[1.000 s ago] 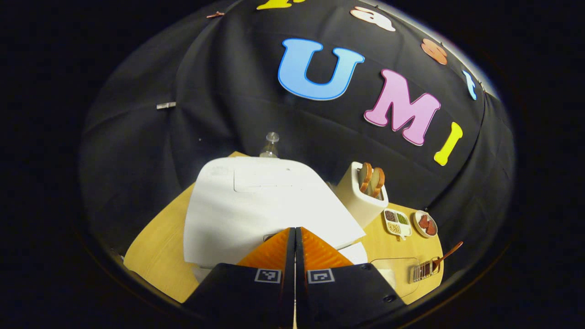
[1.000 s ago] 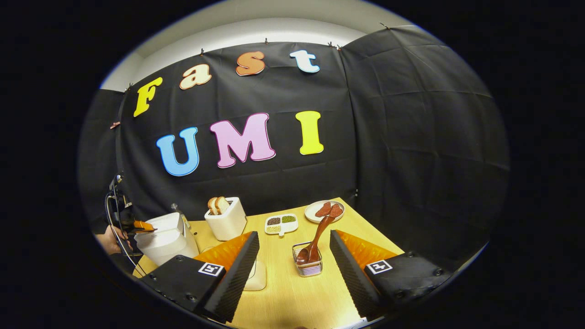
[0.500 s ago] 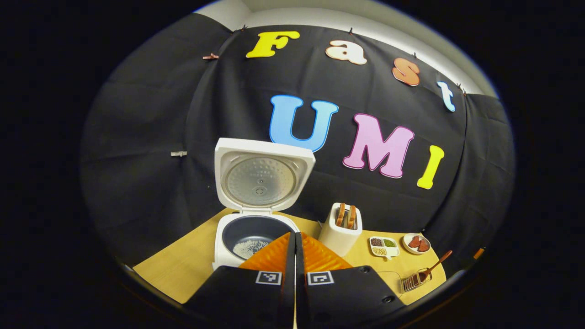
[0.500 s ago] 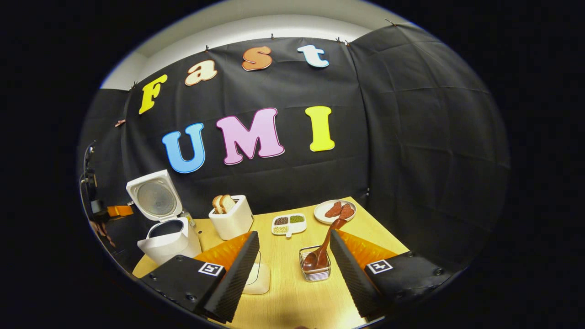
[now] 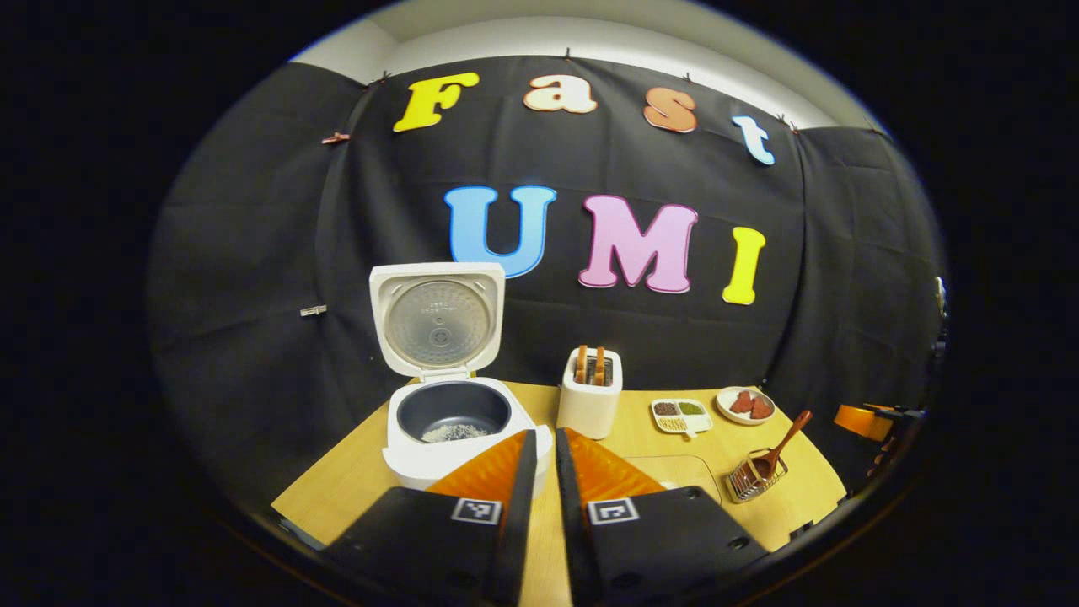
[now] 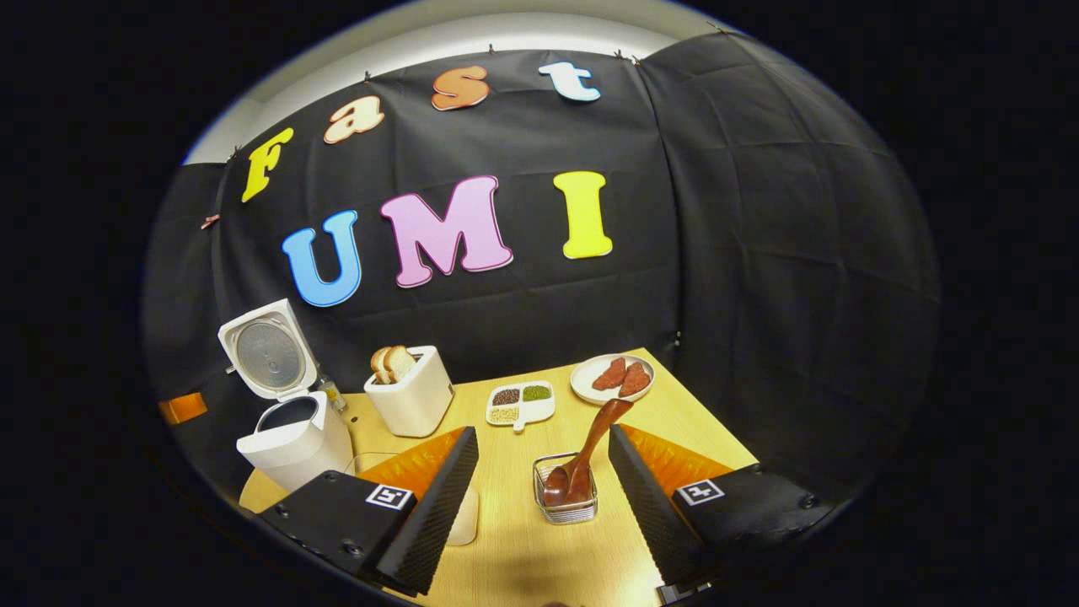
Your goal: Close the left gripper, press the button to open the rice cooker; take a wooden spoon from the chopstick holder with the right hand, scoop a spoonful of rice and pour it into the rice cooker, then put the wooden spoon back into the chopstick holder.
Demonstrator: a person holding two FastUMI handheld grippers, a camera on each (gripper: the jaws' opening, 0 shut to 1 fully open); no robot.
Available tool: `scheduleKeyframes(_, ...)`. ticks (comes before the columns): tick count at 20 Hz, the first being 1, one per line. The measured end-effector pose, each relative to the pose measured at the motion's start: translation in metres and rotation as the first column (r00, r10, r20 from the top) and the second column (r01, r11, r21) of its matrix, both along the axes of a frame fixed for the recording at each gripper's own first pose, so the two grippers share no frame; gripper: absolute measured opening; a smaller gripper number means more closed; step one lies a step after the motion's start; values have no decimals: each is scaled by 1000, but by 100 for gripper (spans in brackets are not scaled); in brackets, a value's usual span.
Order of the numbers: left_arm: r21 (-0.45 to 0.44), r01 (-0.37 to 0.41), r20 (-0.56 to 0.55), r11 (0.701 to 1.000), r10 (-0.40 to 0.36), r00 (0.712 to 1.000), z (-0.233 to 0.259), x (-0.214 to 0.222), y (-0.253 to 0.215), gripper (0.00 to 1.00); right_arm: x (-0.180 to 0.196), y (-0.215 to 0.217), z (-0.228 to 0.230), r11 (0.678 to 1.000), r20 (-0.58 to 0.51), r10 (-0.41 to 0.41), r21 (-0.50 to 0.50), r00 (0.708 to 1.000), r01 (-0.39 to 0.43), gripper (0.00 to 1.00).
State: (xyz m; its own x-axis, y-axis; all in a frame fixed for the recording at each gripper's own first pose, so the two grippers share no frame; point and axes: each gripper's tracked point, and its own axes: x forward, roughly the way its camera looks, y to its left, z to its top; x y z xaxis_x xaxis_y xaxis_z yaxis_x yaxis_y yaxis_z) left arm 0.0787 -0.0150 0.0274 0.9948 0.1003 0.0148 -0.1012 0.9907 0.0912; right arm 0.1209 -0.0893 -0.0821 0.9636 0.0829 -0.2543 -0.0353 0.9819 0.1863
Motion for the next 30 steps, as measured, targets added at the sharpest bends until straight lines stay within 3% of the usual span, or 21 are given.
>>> scheduleKeyframes(5, 76, 45, -28, 996, -43, 999, -17, -8, -44, 99, 27, -3, -30, 998, -94, 14, 55, 996, -8, 98)
scheduleKeyframes(9, 91, 36, -68, 995, -30, 997, -33, -12, -64, 97, 55, -9, -58, 996, -161, 16, 91, 987, -2, 99)
scheduleKeyframes(17, -20, -58, -167, 998, 53, 984, -81, -21, -71, 97, 110, -27, -137, 992, -331, 25, 125, 943, 18, 99)
scheduleKeyframes(25, -159, -131, -229, 979, 93, 969, -103, -12, -64, 98, 149, -13, -150, 983, -334, 63, 186, 941, 0, 96)
scheduleKeyframes(26, -187, -139, -237, 973, 92, 967, -106, -14, -64, 98, 152, -13, -152, 982, -338, 60, 189, 939, 5, 85)
scheduleKeyframes(27, -215, -148, -238, 965, 95, 967, -107, -16, -64, 96, 154, -11, -156, 981, -347, 63, 194, 936, 6, 67)
scheduleKeyframes(29, -255, -173, -241, 951, 110, 964, -111, -22, -59, 96, 155, -7, -163, 981, -366, 69, 193, 928, 3, 69)
scheduleKeyframes(30, -266, -188, -244, 946, 123, 962, -115, -27, -56, 96, 155, -10, -164, 984, -370, 58, 180, 927, 10, 62)
